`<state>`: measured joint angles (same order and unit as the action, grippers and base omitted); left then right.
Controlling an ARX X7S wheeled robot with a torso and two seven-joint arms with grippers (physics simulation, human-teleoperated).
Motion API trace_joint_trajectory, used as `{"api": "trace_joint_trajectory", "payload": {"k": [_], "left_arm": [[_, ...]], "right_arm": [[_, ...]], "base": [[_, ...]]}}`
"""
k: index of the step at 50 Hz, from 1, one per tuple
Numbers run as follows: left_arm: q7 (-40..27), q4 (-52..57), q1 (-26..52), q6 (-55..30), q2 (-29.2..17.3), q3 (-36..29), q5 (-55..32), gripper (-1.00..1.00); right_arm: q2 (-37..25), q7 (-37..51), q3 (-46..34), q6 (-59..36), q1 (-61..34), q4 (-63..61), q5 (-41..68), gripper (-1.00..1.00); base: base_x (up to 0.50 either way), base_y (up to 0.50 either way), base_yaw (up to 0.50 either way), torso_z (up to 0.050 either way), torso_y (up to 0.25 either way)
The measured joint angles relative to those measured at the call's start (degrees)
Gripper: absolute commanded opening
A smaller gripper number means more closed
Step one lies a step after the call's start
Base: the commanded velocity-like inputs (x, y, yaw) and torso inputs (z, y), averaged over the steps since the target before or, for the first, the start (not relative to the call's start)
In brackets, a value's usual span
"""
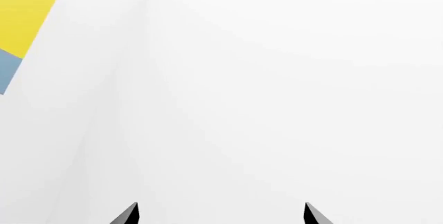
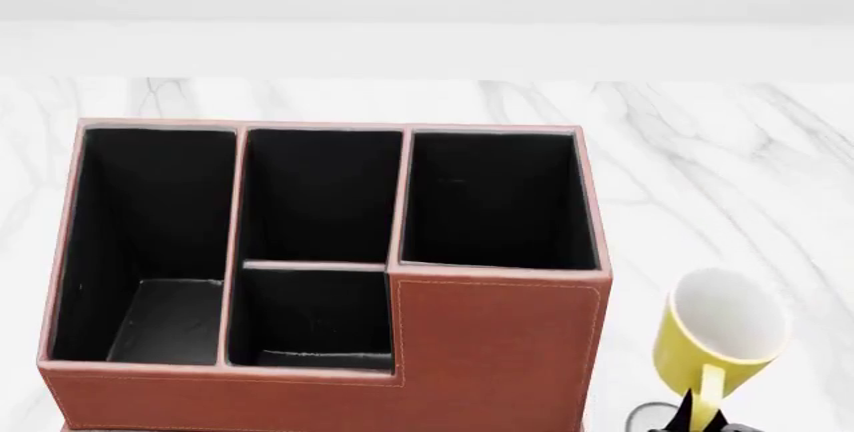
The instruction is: Pick up the yellow and white mug and place it to the right of the caddy.
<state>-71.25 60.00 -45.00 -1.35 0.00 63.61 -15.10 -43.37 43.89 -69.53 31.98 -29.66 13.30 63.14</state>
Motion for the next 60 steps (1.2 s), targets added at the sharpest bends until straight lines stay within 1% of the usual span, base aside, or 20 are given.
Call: {"api": "trace_joint_trajectory", "payload": {"k": [16, 39, 60], "left_arm": [[-0.29, 0.0, 0.0, 0.17, 0.0, -0.89, 0.84, 1.0], [-0.92, 0.0, 0.0, 0.44, 0.0, -2.84, 2.68, 1.0], [-0.79, 0.0, 0.0, 0.57, 0.0, -2.82, 2.68, 1.0]], "right_arm": [[1.05, -1.36, 0.36, -0.06, 0.3, 1.97, 0.55, -1.0], [4.19, -5.17, 0.74, -0.76, 0.23, 7.85, 2.04, -1.0], [6.5, -8.02, 1.11, -1.06, 0.49, 12.13, 2.9, -1.0]], "base": [[0.0, 0.0, 0.0, 0.0, 0.001], [0.0, 0.0, 0.0, 0.0, 0.0], [0.0, 0.0, 0.0, 0.0, 0.0]]}}
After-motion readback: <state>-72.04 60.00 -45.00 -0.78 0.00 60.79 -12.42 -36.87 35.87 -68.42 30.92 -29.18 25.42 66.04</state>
